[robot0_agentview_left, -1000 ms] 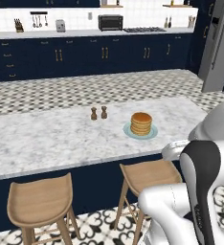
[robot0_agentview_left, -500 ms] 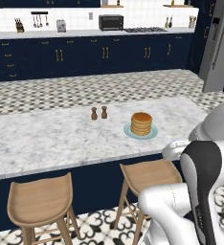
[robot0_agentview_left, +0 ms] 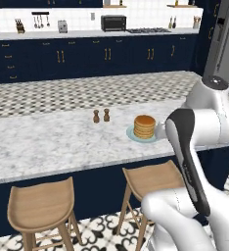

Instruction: Take the strawberry from the fridge and place it on top of the pancake, located on the dining counter.

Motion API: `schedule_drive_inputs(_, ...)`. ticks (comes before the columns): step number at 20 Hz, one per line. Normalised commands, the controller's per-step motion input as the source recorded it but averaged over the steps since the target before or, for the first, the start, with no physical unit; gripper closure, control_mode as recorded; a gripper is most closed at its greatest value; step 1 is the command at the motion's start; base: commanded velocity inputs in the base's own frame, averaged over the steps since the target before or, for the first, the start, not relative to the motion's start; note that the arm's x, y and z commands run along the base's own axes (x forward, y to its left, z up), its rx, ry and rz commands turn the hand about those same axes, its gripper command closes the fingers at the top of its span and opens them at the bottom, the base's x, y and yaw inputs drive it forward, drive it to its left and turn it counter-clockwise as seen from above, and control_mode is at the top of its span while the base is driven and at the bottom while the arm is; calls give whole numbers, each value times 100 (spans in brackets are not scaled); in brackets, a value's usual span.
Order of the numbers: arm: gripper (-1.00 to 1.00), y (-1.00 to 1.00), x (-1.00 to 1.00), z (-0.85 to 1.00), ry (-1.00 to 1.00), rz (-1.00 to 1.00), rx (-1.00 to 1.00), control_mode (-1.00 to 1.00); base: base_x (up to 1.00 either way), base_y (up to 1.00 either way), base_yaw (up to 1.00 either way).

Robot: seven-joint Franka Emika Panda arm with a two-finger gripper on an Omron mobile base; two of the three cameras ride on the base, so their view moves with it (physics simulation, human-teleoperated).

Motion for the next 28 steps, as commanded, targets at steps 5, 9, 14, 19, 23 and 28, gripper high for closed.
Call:
schedule_drive_inputs(5, 100, -31, 100, 0, 7, 0, 0, -100, 0, 0, 0)
schedule_drive_inputs(9, 100, -71, 100, -1, 18, 0, 2, -100, 0, 0, 0)
schedule_drive_inputs(14, 100, -55, 100, -22, 5, 0, 3, -100, 0, 0, 0)
schedule_drive_inputs(19, 100, -11, 100, -31, -11, 0, 0, -100, 0, 0, 0)
schedule_drive_inputs(23, 100, 14, 100, -69, -8, 0, 0, -100, 0, 0, 0)
schedule_drive_inputs(28, 100, 20, 100, -36, 15, -2, -1, -100, 0, 0, 0)
